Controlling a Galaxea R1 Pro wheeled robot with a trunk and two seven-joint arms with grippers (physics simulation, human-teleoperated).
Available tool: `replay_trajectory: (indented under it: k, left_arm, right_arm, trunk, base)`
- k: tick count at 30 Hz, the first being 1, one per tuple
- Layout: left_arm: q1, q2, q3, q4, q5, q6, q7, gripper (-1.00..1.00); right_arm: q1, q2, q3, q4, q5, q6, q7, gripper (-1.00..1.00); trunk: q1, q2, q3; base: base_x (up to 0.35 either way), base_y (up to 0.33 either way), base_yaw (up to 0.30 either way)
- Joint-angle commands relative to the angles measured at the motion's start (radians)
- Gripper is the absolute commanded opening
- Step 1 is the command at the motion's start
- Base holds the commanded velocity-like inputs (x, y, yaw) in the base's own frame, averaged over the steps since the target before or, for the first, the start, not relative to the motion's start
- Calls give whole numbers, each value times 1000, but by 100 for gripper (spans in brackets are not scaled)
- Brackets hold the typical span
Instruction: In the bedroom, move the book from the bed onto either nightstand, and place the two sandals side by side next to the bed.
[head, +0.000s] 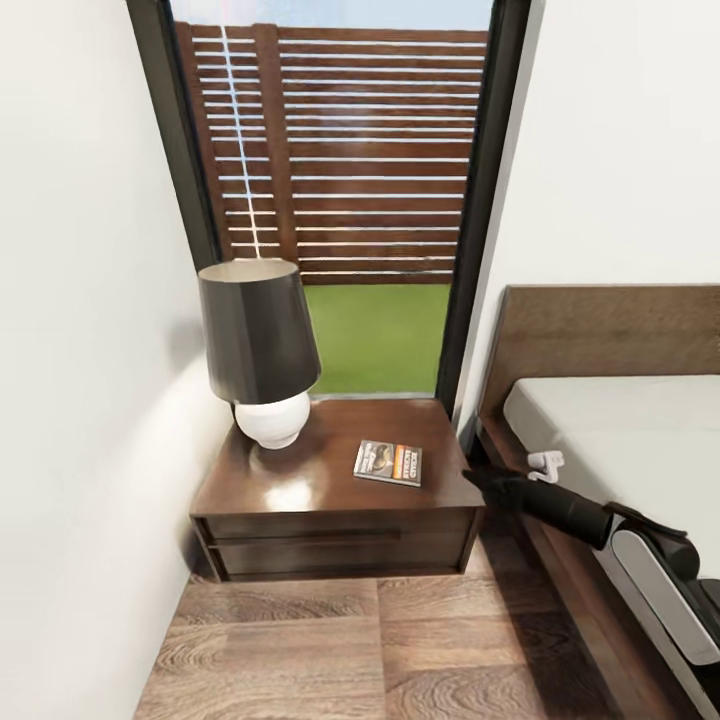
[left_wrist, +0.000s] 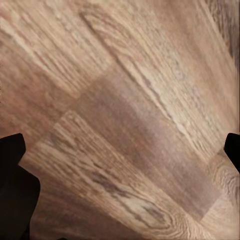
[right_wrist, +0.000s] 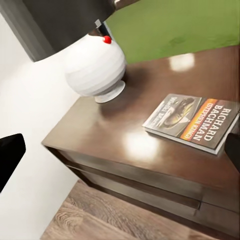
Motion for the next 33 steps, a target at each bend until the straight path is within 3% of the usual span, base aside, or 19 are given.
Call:
replay_trajectory:
  k: [1, 14, 15, 20, 27, 33]
  left_arm:
    - [1, 0, 1, -3, 10, 4, 8, 100]
    - [6, 1, 2, -5, 10, 2, 2, 100]
    - [30, 1, 2, -70, 10, -4, 6, 100]
    - [42, 1, 2, -94, 9, -8, 8, 100]
    - [100, 3, 0, -196, 7, -40, 15, 100]
    - [115, 3, 1, -222, 7, -48, 14, 100]
  right_arm:
    - [2, -2, -1, -5, -4, 5, -2, 100]
    - [58, 7, -5, -91, 5, 0, -3, 100]
    - [60, 7, 0, -90, 12, -13, -3, 100]
    - [60, 6, 1, -90, 17, -15, -3, 100]
    - [89, 14, 8, -14, 68, -12, -10, 100]
    - [105, 26, 12, 51, 81, -13, -20, 100]
  trunk:
    - [-4, 7, 2]
    - [-54, 98, 44]
    - [-58, 105, 47]
    - [-77, 140, 62]
    - [-104, 189, 84]
    - [-104, 189, 84]
  base:
    - [0, 0, 0]
    - [0, 0, 0]
    - [0, 0, 0]
    - [0, 0, 0]
    - [0, 0, 0]
    - [0, 0, 0]
